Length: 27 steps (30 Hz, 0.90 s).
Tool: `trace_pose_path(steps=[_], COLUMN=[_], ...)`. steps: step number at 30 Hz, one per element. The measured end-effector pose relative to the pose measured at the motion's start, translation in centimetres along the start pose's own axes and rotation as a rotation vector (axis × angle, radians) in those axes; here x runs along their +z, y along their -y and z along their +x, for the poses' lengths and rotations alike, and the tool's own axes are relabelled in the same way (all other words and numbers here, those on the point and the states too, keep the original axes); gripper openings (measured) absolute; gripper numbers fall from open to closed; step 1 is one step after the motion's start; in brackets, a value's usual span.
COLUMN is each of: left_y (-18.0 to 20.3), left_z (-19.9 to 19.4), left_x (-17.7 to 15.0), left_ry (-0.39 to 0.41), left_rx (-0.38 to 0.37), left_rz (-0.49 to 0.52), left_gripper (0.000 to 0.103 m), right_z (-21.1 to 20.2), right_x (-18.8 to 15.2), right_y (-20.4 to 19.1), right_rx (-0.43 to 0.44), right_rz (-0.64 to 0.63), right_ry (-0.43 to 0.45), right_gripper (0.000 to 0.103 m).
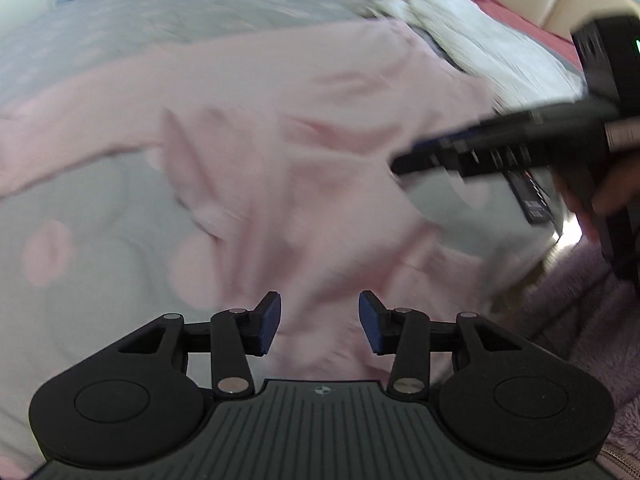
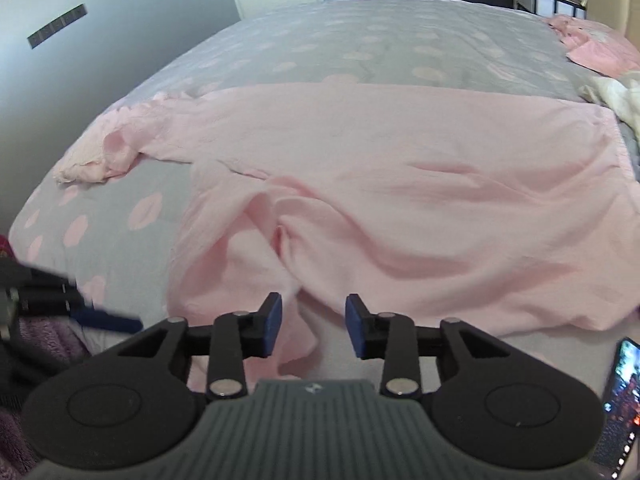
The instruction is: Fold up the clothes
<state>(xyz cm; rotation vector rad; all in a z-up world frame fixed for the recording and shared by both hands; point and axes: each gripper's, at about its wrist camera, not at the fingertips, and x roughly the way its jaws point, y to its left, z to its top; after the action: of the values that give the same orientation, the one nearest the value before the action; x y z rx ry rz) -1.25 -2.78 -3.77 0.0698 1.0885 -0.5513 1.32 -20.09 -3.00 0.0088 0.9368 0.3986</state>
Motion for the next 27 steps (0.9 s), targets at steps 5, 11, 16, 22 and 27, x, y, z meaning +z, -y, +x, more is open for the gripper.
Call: trace_pose_path(steps=[5, 11, 16, 22, 27], left_y=[1.7, 0.7, -2.3, -7.3, -12.3], left_z=[2.4, 2.5, -2.4, -11.5, -18.7], left_x=[0.0, 0.2, 0.6, 2.0, 3.4], left_ry=[-0.007, -0.018, 0.026, 0.104, 0.151], left_rx=[-0.123, -0.084, 0.022, 0.285, 0.557], left_rz=[-0.08, -0.103, -0.102, -0.052, -0.051], left_gripper=[0.049, 0.002, 0.0, 0.0, 0.0], right_z=[0.3, -0.4, -1.1, -3.2, -5.3], right_x=[-1.0, -0.8, 0.4, 2.5, 3.3], right_y=[1.9, 3.4, 6.3, 13.2, 18.6], right_rx=[-0.072, -0.09, -0.144, -0.268, -0.368], right_rz=[0.03, 0.049, 0.056, 0.164, 0.264], right_ry=[-0.025, -0.008, -0.009, 0.006, 0.026], right_gripper=[0.04, 0.042, 0.044, 0.048, 0.052])
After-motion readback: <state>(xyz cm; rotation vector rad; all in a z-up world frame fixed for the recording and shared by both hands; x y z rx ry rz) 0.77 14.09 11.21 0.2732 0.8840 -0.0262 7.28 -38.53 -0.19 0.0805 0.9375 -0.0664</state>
